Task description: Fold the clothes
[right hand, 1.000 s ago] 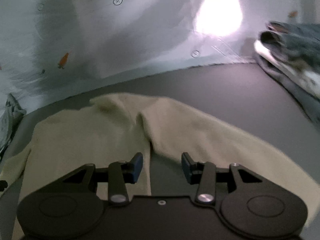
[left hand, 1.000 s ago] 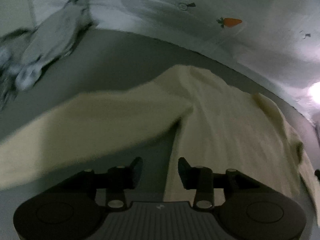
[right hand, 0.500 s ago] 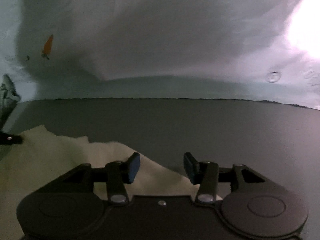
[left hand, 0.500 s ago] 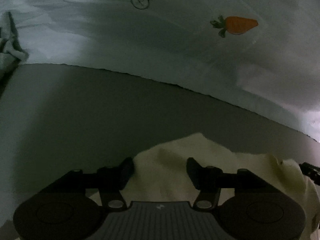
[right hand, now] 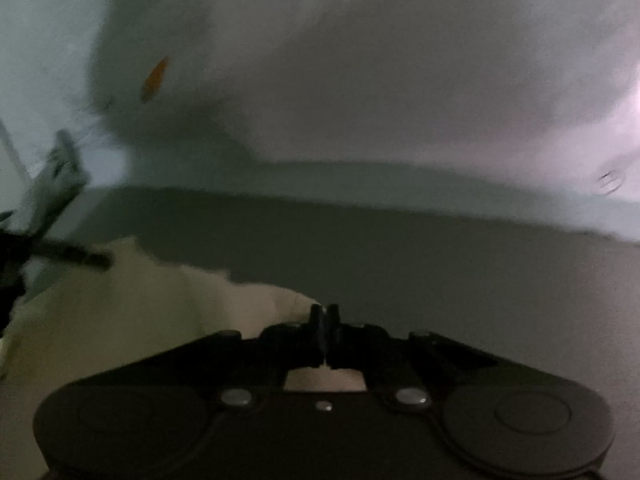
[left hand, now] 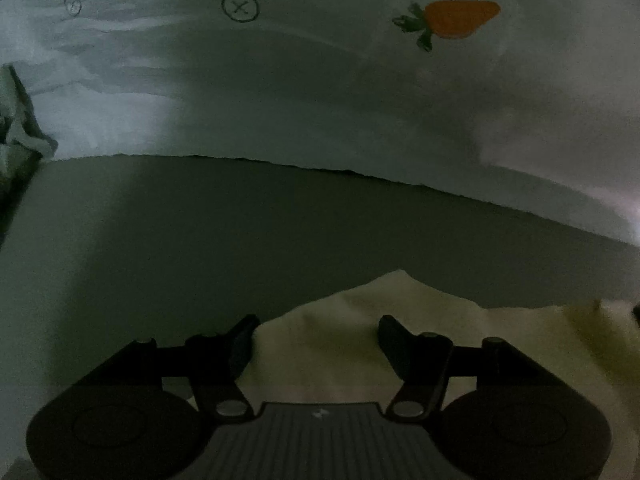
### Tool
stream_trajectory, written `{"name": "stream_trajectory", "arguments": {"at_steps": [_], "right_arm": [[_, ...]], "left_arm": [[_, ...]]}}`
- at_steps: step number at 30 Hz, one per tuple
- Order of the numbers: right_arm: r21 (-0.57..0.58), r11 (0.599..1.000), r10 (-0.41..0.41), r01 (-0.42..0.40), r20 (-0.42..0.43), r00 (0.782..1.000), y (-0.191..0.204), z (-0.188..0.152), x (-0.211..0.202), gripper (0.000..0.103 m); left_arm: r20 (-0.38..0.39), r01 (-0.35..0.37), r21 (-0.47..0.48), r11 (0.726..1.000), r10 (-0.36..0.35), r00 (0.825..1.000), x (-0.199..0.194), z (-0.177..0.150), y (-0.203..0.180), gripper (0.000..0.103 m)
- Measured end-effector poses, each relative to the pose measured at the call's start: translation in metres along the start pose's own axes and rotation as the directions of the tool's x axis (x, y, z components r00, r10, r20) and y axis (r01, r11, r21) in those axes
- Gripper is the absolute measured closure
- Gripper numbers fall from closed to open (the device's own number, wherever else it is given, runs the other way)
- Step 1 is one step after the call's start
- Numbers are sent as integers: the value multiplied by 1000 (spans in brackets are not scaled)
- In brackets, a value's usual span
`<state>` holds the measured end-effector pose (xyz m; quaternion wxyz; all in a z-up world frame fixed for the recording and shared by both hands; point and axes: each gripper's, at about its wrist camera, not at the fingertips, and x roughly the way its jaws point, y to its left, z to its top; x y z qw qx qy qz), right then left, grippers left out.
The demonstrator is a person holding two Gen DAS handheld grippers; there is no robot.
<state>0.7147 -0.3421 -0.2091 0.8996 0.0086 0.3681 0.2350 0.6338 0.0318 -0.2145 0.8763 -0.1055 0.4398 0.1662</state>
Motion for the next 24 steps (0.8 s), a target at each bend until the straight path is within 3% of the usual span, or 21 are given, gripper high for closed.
{"name": "stream_trajectory", "arguments": {"at_steps": [2, 8, 10, 12, 14, 19, 24], "right_arm": [[30, 997, -70, 69, 32, 997, -10, 4, -4, 103], [20, 971, -240, 240, -17, 971, -13, -10, 2, 100], [100, 962, -251, 252, -25, 968, -19, -9, -6, 78], [180, 951, -257, 250, 15, 966, -27, -12, -30, 67], [236, 938, -274, 255, 50, 961, -32, -17, -54, 64], [258, 887, -403, 382, 31, 915, -37, -60, -121, 57], [198, 813, -548, 547, -52, 835, -38, -129, -191, 54]], "left_arm": [[9, -10, 3, 1000, 10, 1000, 0, -1, -2, 37], [16, -23, -6, 1000, 23, 1000, 2, -2, -7, 33], [3, -36, -18, 999, 36, 999, 1, 1, -7, 33], [-9, -45, -54, 998, 45, 999, -4, 4, -7, 33], [-2, -46, -83, 995, 46, 999, -17, 5, -8, 33], [0, -22, -85, 996, 22, 1000, -64, -22, -28, 29], [-90, 12, -72, 997, -18, 996, -104, -87, -63, 27]]}}
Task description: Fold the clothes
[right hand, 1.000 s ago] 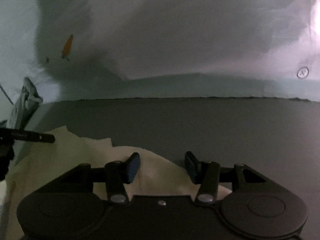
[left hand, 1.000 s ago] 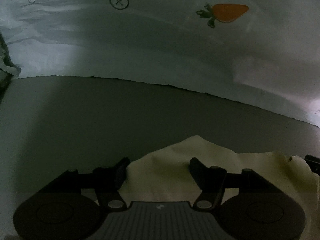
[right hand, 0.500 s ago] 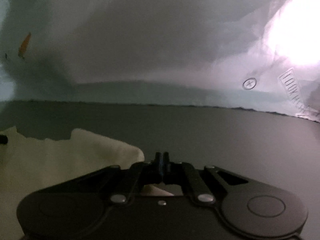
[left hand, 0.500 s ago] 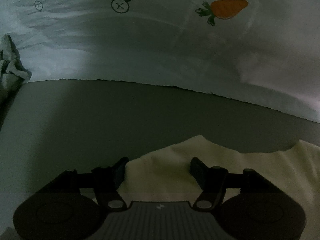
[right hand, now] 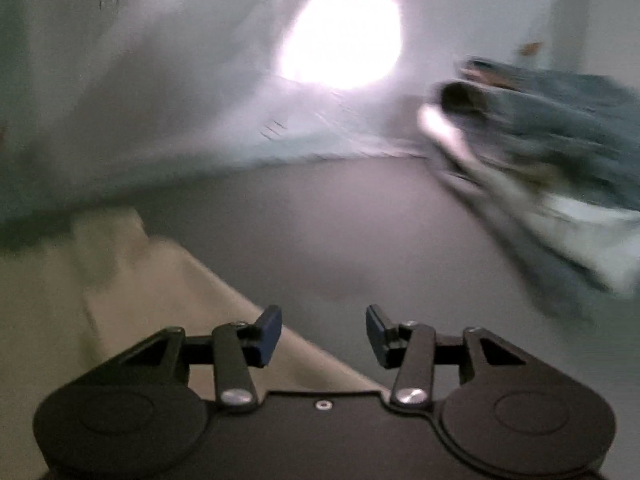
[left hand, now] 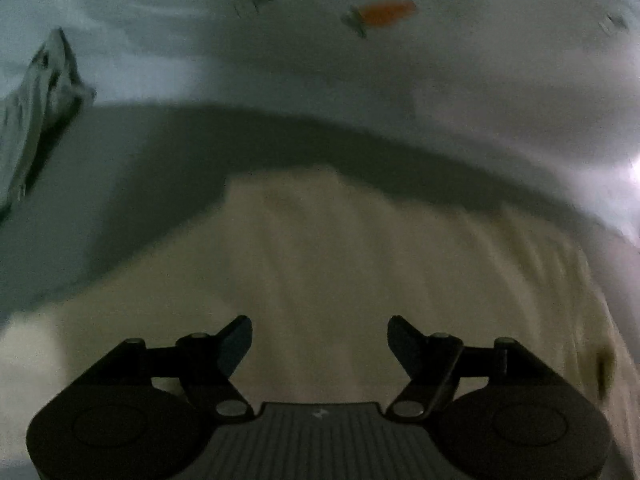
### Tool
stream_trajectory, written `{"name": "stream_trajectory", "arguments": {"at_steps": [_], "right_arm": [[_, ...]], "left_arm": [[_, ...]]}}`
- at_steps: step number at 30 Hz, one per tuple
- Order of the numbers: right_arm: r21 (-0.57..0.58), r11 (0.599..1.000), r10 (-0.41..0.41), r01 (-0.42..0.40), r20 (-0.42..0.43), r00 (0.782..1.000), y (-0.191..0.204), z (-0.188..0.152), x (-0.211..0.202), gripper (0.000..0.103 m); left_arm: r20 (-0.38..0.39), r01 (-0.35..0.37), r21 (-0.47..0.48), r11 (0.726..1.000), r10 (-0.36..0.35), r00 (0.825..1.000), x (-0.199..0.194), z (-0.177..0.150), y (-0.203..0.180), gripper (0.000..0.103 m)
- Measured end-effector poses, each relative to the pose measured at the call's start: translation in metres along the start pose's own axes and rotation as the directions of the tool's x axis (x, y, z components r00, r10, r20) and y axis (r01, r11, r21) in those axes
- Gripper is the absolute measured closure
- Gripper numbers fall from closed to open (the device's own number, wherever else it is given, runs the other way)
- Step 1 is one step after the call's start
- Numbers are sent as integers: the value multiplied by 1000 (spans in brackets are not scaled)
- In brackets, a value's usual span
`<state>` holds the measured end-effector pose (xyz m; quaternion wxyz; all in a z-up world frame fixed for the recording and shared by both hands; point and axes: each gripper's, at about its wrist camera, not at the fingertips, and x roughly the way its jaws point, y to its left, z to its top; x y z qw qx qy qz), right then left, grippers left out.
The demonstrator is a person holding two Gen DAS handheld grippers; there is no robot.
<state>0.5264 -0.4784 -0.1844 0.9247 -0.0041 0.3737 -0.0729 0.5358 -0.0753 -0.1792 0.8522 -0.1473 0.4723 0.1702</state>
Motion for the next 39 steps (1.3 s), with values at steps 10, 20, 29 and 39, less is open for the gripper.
{"name": "stream_trajectory", "arguments": {"at_steps": [10, 20, 29, 39], "right_arm": [[38, 997, -60, 62, -49, 997, -98, -68, -35, 45], [92, 986, 146, -137, -100, 984, -137, -62, -25, 97], [114, 993, 31, -20, -93, 995, -158, -61, -18, 97], [29, 993, -109, 113, -113, 988, -123, -62, -26, 17]], "left_arm": [[-102, -24, 138, 990, 38, 994, -26, -112, -47, 13], [-105, -69, 82, 994, 78, 991, -18, -114, -53, 0], [-88, -77, 72, 994, 83, 993, -19, -117, -54, 0], [-62, -82, 69, 994, 86, 994, -22, -123, -54, 0]]}}
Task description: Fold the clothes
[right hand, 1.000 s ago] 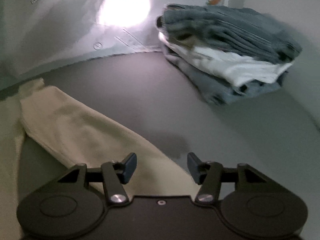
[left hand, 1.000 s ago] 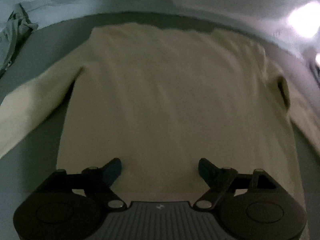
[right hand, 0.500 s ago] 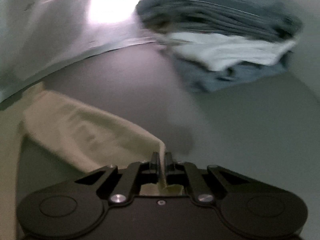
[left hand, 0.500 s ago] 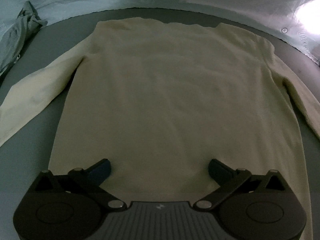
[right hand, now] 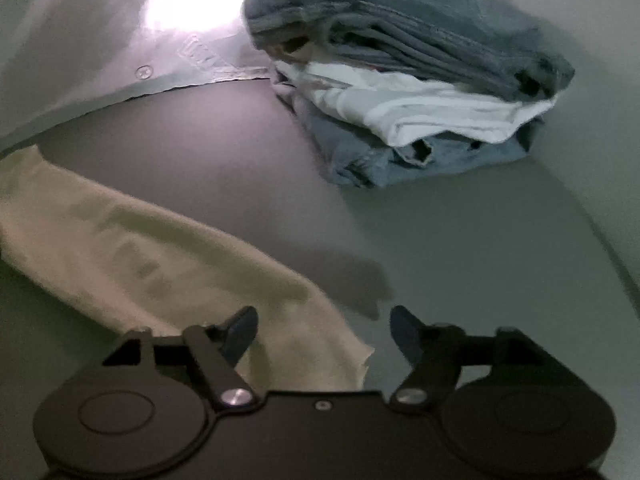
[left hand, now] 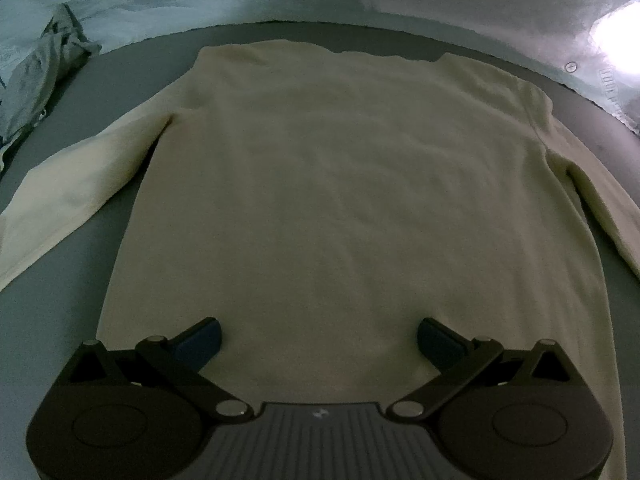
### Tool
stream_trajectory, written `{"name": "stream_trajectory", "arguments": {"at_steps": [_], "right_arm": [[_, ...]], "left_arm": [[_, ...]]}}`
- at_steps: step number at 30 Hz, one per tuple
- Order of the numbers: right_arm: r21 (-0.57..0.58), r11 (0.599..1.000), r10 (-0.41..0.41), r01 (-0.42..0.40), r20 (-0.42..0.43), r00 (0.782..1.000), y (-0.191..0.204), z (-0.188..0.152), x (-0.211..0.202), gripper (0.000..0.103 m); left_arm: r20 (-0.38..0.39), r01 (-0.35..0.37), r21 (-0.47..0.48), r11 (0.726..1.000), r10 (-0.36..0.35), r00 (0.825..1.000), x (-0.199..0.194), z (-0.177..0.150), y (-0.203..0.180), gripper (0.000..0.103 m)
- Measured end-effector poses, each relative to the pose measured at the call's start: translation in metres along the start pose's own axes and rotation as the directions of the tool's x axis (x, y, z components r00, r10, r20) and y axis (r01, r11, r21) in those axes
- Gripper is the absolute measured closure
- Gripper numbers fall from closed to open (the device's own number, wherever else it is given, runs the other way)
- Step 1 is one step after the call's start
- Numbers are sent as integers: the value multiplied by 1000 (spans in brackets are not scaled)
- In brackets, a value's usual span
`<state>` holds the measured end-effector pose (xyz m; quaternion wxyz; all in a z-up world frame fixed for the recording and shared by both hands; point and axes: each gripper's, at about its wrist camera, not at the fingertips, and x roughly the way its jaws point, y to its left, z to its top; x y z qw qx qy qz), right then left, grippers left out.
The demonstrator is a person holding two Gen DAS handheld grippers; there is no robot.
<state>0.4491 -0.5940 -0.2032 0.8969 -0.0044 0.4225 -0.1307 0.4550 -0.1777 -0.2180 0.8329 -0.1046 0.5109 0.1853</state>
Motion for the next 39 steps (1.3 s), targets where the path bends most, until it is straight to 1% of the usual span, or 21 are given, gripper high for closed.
{"name": "stream_trajectory", "arguments": {"at_steps": [1, 4, 6, 8, 10, 12, 15, 18, 21, 22, 23, 25, 27, 28, 29, 32, 34, 36, 37, 38, 39], "right_arm": [[-14, 1000, 3, -3, 5, 1000, 7, -3, -6, 10], [-8, 998, 58, -57, 20, 998, 28, -10, -24, 4], [2, 992, 126, -126, 29, 992, 47, -17, -39, 1], [-18, 977, 214, -214, 38, 976, 71, -25, -56, 1], [-76, 953, 298, -294, 45, 954, 101, -36, -74, 1], [-136, 926, 360, -351, 49, 932, 131, -46, -91, 0], [-173, 885, 445, -432, 44, 894, 173, -61, -115, 0], [-164, 848, 512, -504, 9, 859, 205, -75, -127, 0], [-130, 840, 525, -527, -53, 850, 230, -90, -126, 0], [-110, 845, 519, -524, -72, 852, 237, -96, -124, 0], [-102, 856, 502, -506, -66, 862, 242, -102, -124, 0], [-139, 888, 442, -439, -15, 897, 255, -115, -131, 0], [-175, 910, 387, -377, 25, 922, 265, -124, -134, 0], [-173, 922, 361, -347, 56, 931, 269, -127, -134, 0], [-161, 934, 336, -319, 89, 938, 272, -131, -134, 0], [-120, 956, 284, -266, 163, 945, 278, -139, -135, 0], [-111, 961, 269, -252, 185, 945, 280, -141, -135, 0], [-107, 961, 272, -256, 186, 944, 279, -140, -135, 0], [-107, 961, 271, -255, 187, 944, 278, -141, -136, 0], [-107, 961, 271, -254, 187, 944, 278, -141, -134, 0], [-107, 961, 270, -254, 188, 944, 279, -141, -134, 0]], "left_arm": [[10, 6, 6, 1000, -6, 1000, -1, -2, 1, 0], [38, 48, 44, 998, -50, 998, -5, -9, 8, 0], [54, 90, 49, 995, -93, 994, -13, -17, 19, 0], [89, 117, 21, 993, -119, 989, -25, -28, 38, 0], [121, 98, -13, 995, -96, 988, -37, -40, 63, 0], [144, 68, -52, 996, -60, 988, -49, -52, 94, 0], [155, 22, -158, 987, 3, 988, -62, -67, 147, 0], [145, -10, -307, 952, 57, 988, -73, -82, 212, 1], [139, -67, -418, 906, 137, 981, -83, -96, 275, 5], [135, -83, -450, 889, 160, 978, -85, -99, 295, 6], [128, -98, -482, 871, 180, 975, -87, -102, 316, 7], [113, -117, -532, 838, 208, 972, -89, -108, 353, 9], [109, -124, -570, 813, 224, 968, -89, -112, 385, 13], [111, -120, -583, 804, 225, 968, -87, -114, 398, 18], [116, -111, -593, 798, 220, 968, -86, -114, 409, 21], [130, -85, -616, 784, 207, 970, -75, -108, 435, 22], [165, -31, -588, 808, 157, 974, -70, -103, 440, 22], [191, 15, -569, 822, 114, 975, -62, -96, 442, 22], [196, 23, -560, 828, 106, 975, -59, -93, 440, 22], [196, 12, -548, 836, 115, 974, -57, -90, 436, 23], [195, -3, -527, 850, 125, 973, -55, -87, 432, 23]]}}
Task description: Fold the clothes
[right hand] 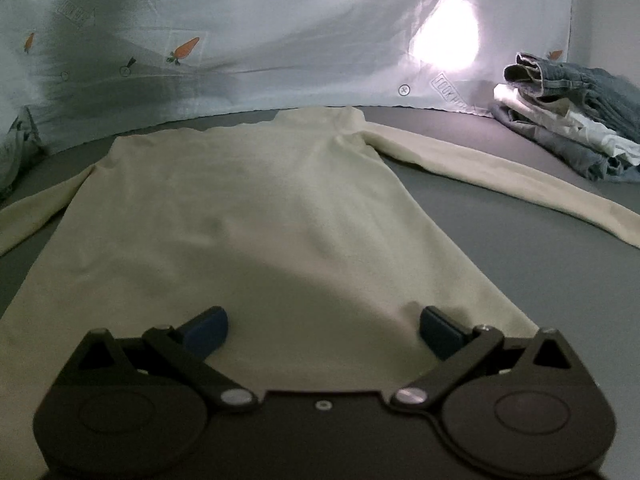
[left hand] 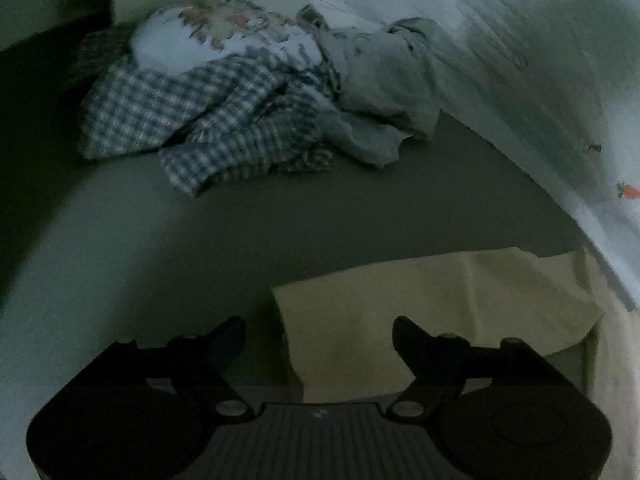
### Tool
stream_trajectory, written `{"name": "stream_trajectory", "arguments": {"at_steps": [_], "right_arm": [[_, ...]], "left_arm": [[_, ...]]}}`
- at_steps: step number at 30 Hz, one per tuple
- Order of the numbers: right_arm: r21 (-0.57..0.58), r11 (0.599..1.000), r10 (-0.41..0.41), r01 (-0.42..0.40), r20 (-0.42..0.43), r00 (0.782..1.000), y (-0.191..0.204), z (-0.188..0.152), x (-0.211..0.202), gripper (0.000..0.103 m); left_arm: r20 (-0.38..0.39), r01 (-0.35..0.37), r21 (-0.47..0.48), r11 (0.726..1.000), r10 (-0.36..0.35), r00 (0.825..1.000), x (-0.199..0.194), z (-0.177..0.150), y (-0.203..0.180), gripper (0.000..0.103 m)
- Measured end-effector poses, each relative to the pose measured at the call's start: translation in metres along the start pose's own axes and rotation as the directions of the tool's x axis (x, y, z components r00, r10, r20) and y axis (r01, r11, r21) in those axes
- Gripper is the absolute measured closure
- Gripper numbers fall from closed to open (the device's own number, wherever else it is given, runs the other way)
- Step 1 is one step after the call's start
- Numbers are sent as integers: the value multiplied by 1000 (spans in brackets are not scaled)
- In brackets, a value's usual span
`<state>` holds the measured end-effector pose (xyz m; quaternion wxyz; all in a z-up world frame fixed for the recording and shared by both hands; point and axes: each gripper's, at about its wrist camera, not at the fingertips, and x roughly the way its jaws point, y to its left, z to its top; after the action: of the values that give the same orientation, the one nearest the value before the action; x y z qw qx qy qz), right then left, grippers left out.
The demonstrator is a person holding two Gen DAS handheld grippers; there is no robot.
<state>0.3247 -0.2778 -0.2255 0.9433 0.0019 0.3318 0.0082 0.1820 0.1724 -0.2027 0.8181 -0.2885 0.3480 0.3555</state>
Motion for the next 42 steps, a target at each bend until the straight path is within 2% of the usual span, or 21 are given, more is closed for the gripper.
{"name": "stream_trajectory", "arguments": {"at_steps": [1, 2, 3, 4, 5, 7, 10, 15, 18, 20, 22, 27, 30, 32, 35, 38, 40, 42], "right_arm": [[0, 1000, -1, 1, 1, 1000, 1, -2, -1, 0], [0, 1000, -2, 2, 1, 1000, 2, -3, -2, 0], [0, 1000, -2, 2, 1, 1000, 3, -4, -2, 0], [0, 1000, -3, 3, 1, 1000, 4, -4, -2, 0], [0, 1000, -3, 3, 1, 1000, 4, -5, -1, 0], [0, 1000, -3, 3, 0, 1000, 5, -4, 1, 0], [0, 1000, -3, 3, 1, 1000, 5, -4, 0, 0], [1, 1000, -2, 2, 1, 1000, 5, -4, 0, 0], [0, 1000, -2, 2, 1, 1000, 5, -5, 0, 0], [0, 1000, -1, 1, 1, 1000, 5, -4, 0, 0], [-1, 1000, -2, 2, 1, 1000, 5, -4, 0, 0], [1, 1000, -2, 2, 0, 1000, 5, -4, 0, 0], [2, 1000, -1, 1, 0, 1000, 5, -4, 0, 0], [4, 1000, 1, -1, 0, 1000, 5, -4, 0, 0], [5, 1000, 6, -6, -3, 1000, 4, -4, 1, 0], [-3, 1000, 19, -19, -23, 1000, 3, 0, 3, 0], [-11, 999, 30, -30, -52, 998, 2, 5, 5, 0], [-18, 999, 43, -45, -75, 996, 0, 8, 7, 0]], "left_arm": [[1, -9, 39, 999, 9, 1000, 1, -1, -5, 28], [4, -22, 80, 997, 22, 1000, 3, -1, -11, 41], [10, -43, 118, 992, 42, 999, 3, -2, -15, 47], [17, -67, 142, 988, 65, 998, 1, -5, -17, 61], [23, -86, 156, 984, 84, 996, -1, -6, -19, 81], [16, -69, 117, 991, 67, 998, -5, -7, -14, 99], [6, -32, 6, 999, 32, 999, -21, -10, -3, 100], [-5, -5, -64, 998, 5, 1000, -58, -18, 3, 100], [-68, 2, -154, 988, -12, 998, -54, -28, 11, 99], [-112, -19, -200, 980, -4, 994, -43, -40, 15, 99], [-103, -12, -237, 971, -13, 995, -41, -46, 19, 96], [-105, -8, -263, 965, -20, 994, -41, -45, 21, 93], [-90, -11, -243, 970, -11, 996, -39, -47, 17, 93], [-79, -2, -234, 972, -16, 997, -39, -48, 15, 97], [-76, 69, -261, 963, -92, 993, -39, -47, 13, 100], [-62, 160, -256, 953, -181, 981, -43, -46, -8, 101], [-54, 239, -235, 942, -258, 965, -47, -46, -29, 101], [-62, 340, -212, 916, -360, 931, -52, -48, -58, 101]]}}
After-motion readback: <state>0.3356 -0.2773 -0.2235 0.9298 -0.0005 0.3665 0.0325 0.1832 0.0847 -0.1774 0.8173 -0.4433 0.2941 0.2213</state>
